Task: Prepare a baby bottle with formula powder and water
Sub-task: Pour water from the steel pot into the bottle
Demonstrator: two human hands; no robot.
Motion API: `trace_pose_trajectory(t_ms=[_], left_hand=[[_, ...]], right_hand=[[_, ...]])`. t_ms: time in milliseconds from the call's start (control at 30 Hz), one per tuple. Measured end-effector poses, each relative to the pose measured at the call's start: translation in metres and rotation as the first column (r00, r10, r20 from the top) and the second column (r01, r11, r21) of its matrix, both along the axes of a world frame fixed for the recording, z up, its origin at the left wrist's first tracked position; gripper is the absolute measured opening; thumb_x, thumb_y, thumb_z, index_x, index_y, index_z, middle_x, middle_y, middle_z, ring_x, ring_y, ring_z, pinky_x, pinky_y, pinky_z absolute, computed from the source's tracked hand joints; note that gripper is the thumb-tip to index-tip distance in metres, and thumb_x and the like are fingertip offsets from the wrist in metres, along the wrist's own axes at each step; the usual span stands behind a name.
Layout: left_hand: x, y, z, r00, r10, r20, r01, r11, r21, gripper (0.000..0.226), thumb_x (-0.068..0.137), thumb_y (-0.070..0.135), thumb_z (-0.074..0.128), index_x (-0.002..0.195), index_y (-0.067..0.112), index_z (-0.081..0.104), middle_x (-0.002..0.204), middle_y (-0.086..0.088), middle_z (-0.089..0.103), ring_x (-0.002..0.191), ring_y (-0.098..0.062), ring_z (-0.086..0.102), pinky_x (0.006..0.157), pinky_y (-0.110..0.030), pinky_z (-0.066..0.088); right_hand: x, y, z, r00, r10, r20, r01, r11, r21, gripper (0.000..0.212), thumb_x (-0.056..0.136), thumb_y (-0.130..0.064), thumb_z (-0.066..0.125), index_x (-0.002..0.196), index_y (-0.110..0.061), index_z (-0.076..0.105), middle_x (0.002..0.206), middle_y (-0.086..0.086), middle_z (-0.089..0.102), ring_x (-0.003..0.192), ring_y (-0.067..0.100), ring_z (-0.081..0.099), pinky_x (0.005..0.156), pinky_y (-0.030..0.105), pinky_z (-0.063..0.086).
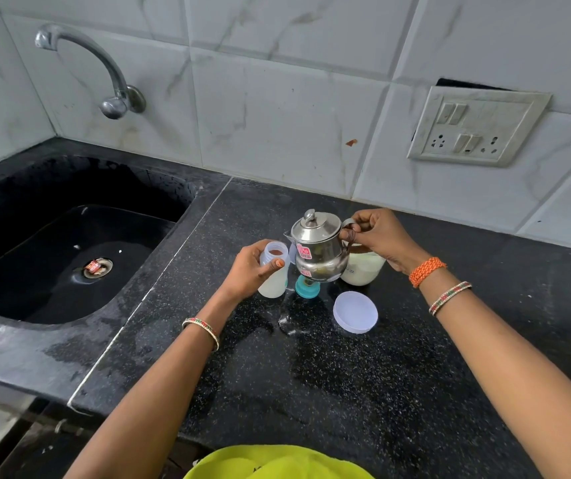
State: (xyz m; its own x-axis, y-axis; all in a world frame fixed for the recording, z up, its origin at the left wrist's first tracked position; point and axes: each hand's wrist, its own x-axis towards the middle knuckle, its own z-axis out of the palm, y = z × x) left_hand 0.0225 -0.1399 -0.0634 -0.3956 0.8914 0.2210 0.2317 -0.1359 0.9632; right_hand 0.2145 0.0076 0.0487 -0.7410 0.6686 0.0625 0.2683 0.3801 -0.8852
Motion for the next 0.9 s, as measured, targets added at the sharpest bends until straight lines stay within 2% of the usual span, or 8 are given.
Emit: trace_pose_trajectory(t_ms=[200,300,367,433,567,733,833,900], left_hand=[[0.003,-0.008,-0.007,1.0,-0.01,-0.015,0.009,0.999,-0.05,0.087,0.057,0.076,0.067,0.122,0.02,0.051,0.111,0.007,0.063,0.098,0.001,0.06,0.085,-0.016,0.048],[0.003,-0.012,-0.017,1.0,-0.008,-0.02,0.005,0.992,-0.125,0.097,0.057,0.053,0.082,0.136,0.026,0.032,0.123,0.009,0.054,0.111,-0.003,0.055,0.091,-0.016,0.047],[0.004,-0.014,-0.024,1.0,0.008,0.004,-0.007,0.989,-0.145,0.086,0.065,0.029,0.085,0.132,0.021,0.032,0.122,0.007,0.054,0.114,-0.012,0.055,0.089,-0.017,0.048],[0.006,-0.015,-0.024,0.998,0.057,0.034,-0.051,0.987,-0.153,0.064,0.07,0.018,0.082,0.119,0.016,0.041,0.116,0.004,0.058,0.114,-0.022,0.057,0.087,-0.02,0.05],[0.0,-0.012,-0.008,0.998,0.051,0.044,-0.046,0.992,-0.114,0.055,0.063,0.037,0.084,0.108,0.027,0.052,0.114,-0.005,0.064,0.106,-0.022,0.063,0.087,-0.035,0.054],[-0.011,-0.004,0.034,0.989,-0.064,0.132,0.07,0.996,-0.046,0.048,0.077,0.015,0.075,0.12,0.012,0.054,0.113,-0.008,0.067,0.099,-0.02,0.066,0.076,-0.02,0.055],[-0.022,-0.001,0.045,0.966,-0.148,0.214,0.159,0.987,-0.031,0.07,0.059,0.042,0.085,0.118,0.014,0.06,0.111,-0.006,0.07,0.102,-0.023,0.067,0.083,-0.029,0.056],[-0.028,0.0,0.052,0.927,-0.203,0.317,0.219,0.976,-0.016,0.08,0.051,0.046,0.088,0.117,0.011,0.06,0.108,-0.005,0.072,0.101,-0.021,0.067,0.083,-0.031,0.056]], right_hand=[[0.0,-0.001,0.004,1.0,-0.009,-0.027,0.008,1.0,-0.02,0.034,0.079,0.001,0.071,0.059,-0.013,0.047,0.058,-0.012,0.068,0.062,-0.002,0.065,0.059,0.016,0.054],[0.001,-0.001,0.005,0.998,-0.023,-0.052,0.022,1.0,-0.02,0.033,0.079,-0.001,0.072,0.059,-0.013,0.049,0.069,-0.008,0.07,0.065,-0.001,0.066,0.059,0.018,0.054],[0.001,-0.002,0.006,0.998,-0.024,-0.063,0.023,1.0,-0.017,0.032,0.079,-0.001,0.072,0.06,-0.013,0.049,0.071,-0.008,0.07,0.066,0.0,0.066,0.059,0.018,0.054],[0.001,-0.002,0.009,0.997,-0.026,-0.067,0.026,1.0,-0.006,0.032,0.079,-0.002,0.072,0.059,-0.014,0.05,0.066,-0.009,0.069,0.066,0.0,0.067,0.059,0.019,0.055],[-0.002,-0.002,0.018,0.996,-0.018,-0.091,0.019,1.0,0.008,0.031,0.08,0.0,0.071,0.06,-0.013,0.05,0.063,-0.011,0.07,0.067,0.001,0.068,0.064,0.022,0.059],[-0.005,0.004,0.04,0.986,-0.021,-0.164,0.029,0.998,0.049,0.024,0.078,-0.002,0.072,0.064,-0.012,0.056,0.069,0.001,0.065,0.068,0.007,0.067,0.065,0.025,0.059],[-0.007,0.009,0.056,0.978,-0.015,-0.208,0.043,0.991,0.13,0.019,0.078,-0.004,0.073,0.067,-0.014,0.06,0.069,0.002,0.062,0.071,0.008,0.065,0.072,0.028,0.059],[-0.01,0.011,0.066,0.971,-0.015,-0.239,0.054,0.986,0.156,0.022,0.078,-0.004,0.073,0.066,-0.015,0.058,0.069,0.003,0.062,0.069,0.006,0.065,0.073,0.028,0.058]])
